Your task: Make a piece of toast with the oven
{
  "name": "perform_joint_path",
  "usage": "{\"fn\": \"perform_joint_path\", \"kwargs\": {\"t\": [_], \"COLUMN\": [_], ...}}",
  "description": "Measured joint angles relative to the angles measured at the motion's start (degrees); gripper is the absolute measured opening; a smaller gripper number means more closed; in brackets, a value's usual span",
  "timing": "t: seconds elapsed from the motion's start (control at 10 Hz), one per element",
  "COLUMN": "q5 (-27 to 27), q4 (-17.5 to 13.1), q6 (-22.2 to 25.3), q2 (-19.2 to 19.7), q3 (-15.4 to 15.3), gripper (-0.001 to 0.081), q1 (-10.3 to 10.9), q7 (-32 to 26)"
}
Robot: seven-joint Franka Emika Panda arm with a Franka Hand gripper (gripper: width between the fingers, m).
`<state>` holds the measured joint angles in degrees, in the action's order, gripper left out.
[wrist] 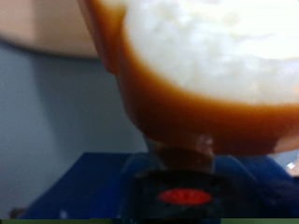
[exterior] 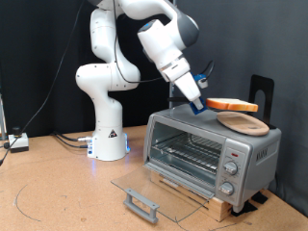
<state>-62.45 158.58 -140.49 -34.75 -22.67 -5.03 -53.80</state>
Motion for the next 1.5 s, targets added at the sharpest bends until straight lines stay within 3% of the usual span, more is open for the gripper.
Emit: {"fn": "perform_joint_path", "kwargs": {"t": [0.2,0.4,0.9,1.1,1.5], "q5": [2.0,5.0,13.1,17.2,20.1], "q4": [1.5,1.7,1.6,1.5,0.9], "q6": [2.8,7.3,13.0,15.4,18.4], "q2": [-1.3,-1.9,-2.0,-1.9,-1.4], "q3": [3.9,7.8,16.3,19.8,26.6], "gripper": [0.0429,0.0429,0.0429,0.0429,0.0429], "q1": [-1.5,-4.2,-10.9,-13.6,-17.5], "q7": [-2.2,-2.3,-6.0,-9.3,-15.7]}}
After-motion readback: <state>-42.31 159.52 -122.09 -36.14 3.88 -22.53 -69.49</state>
